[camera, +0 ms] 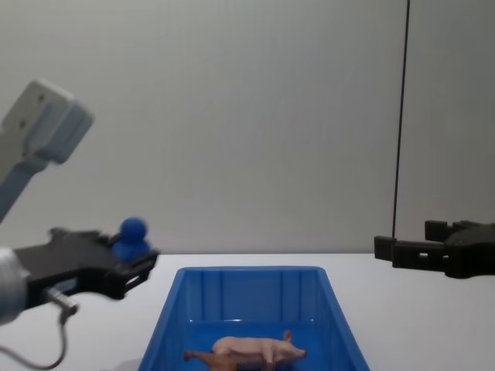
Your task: Pick up the two dolls from the table and place them into the box.
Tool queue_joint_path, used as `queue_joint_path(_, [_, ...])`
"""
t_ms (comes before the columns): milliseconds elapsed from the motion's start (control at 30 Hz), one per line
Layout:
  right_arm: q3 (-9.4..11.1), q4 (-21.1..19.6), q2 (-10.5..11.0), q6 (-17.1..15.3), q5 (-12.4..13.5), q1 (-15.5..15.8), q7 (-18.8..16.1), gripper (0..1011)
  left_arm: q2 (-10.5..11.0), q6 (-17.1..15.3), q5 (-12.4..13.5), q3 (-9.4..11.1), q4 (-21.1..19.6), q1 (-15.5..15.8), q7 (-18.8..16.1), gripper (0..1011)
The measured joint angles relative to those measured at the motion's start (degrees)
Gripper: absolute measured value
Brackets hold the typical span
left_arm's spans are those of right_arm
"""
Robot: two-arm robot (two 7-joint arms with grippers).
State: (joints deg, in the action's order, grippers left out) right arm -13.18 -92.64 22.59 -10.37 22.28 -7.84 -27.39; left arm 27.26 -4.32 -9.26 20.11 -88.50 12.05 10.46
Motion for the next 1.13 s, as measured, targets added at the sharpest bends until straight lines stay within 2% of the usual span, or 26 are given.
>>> queue_joint_path(67, [0.0,0.0,0.0,0.0,0.0,0.0,0.0,1001,-0.6,0.2,0.6,0.3,-0.1,0.5,0.5,393])
queue_joint_path(133, [0.0,0.0,0.0,0.0,0.0,0.0,0.0,1001,-1.5,0.5,1.3,0.7,-0.2,1.2,1.2,433])
queue_joint_path(200, [0.0,0.0,0.0,0.0,0.0,0.0,0.0,1001,-2.3,0.8,1.9,1.2,-0.2,1.9,2.1,535])
queue_joint_path(233, [0.0,0.0,0.0,0.0,0.0,0.0,0.0,1001,-2.6,0.9,2.1,1.3,-0.1,2.1,2.4,535])
queue_joint_path(300, [0.0,0.0,0.0,0.0,0.0,0.0,0.0,1001,-3.3,1.2,2.4,1.7,0.1,2.6,3.0,597])
queue_joint_path(400, [0.0,0.0,0.0,0.0,0.0,0.0,0.0,1001,-5.0,1.9,3.2,2.7,0.8,3.7,4.4,739])
queue_joint_path(533, [0.0,0.0,0.0,0.0,0.0,0.0,0.0,1001,-6.4,2.7,3.8,3.5,1.4,4.6,5.5,817])
queue_joint_path(633, [0.0,0.0,0.0,0.0,0.0,0.0,0.0,1001,-7.2,3.2,3.9,3.9,1.8,5.0,5.9,940])
queue_joint_path(767, [0.0,0.0,0.0,0.0,0.0,0.0,0.0,1001,-8.2,4.5,3.9,4.4,2.3,5.6,6.1,1001])
queue_joint_path(1133, [0.0,0.0,0.0,0.0,0.0,0.0,0.0,1001,-9.6,6.8,3.6,4.9,2.8,6.2,6.0,1002])
